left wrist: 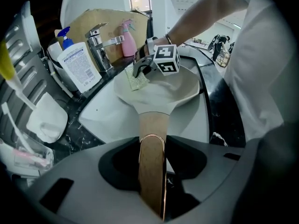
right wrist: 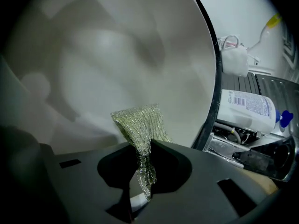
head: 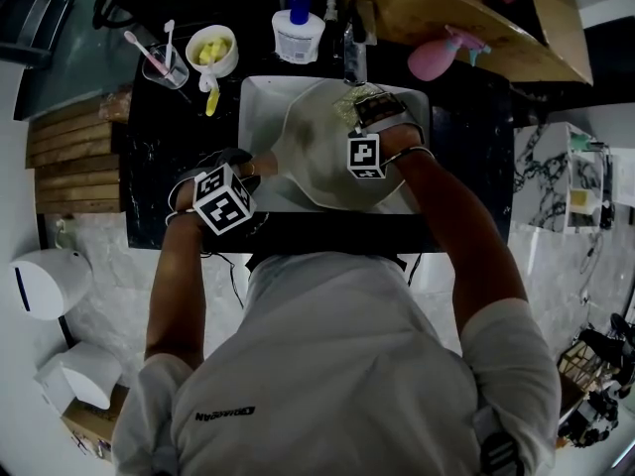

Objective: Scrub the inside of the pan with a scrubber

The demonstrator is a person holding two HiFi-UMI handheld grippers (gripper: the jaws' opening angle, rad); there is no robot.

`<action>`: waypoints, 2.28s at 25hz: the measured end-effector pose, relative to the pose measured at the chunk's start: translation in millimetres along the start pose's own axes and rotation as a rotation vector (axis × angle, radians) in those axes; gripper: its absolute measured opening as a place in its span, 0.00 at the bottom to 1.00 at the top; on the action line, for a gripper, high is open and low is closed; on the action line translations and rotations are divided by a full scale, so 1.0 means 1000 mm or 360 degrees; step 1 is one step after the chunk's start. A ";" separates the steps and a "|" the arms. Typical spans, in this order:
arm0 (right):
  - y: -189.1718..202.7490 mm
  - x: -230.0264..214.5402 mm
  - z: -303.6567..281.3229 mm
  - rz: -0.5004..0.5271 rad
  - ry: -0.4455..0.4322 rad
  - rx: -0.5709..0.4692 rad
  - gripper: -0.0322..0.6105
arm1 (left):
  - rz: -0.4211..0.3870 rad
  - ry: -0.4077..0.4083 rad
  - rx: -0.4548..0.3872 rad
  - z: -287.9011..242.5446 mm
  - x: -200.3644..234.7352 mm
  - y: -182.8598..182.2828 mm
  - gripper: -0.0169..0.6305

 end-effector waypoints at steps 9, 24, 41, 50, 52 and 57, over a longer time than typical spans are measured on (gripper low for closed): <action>0.014 0.018 -0.006 -0.0075 -0.0165 0.0097 0.17 | 0.0003 0.0018 0.0028 -0.002 0.000 0.002 0.30; 0.021 0.048 0.001 -0.0266 -0.0479 0.0196 0.17 | -0.0017 -0.0007 0.0043 -0.003 0.000 0.002 0.29; 0.019 0.085 0.025 -0.0445 -0.0879 0.0220 0.17 | -0.0031 -0.0022 0.0049 -0.004 -0.001 0.003 0.29; 0.010 0.098 0.041 -0.0624 -0.1168 0.0165 0.18 | -0.0032 -0.0013 0.0045 -0.002 -0.003 0.001 0.29; 0.007 0.098 0.045 -0.0694 -0.1238 0.0124 0.18 | -0.0032 -0.0017 0.0041 -0.003 -0.002 0.001 0.29; -0.009 0.105 0.059 -0.0807 -0.1431 0.0011 0.18 | -0.0034 -0.0020 0.0039 -0.002 -0.002 0.002 0.29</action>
Point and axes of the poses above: the fingertips, and each gripper's own axes: z backward along the fingers, x to its left, y out of its underside, the point moved 5 cm from there along z, backward along the fingers, and after that the axes turned 7 degrees about -y, right-handed, at the moved point
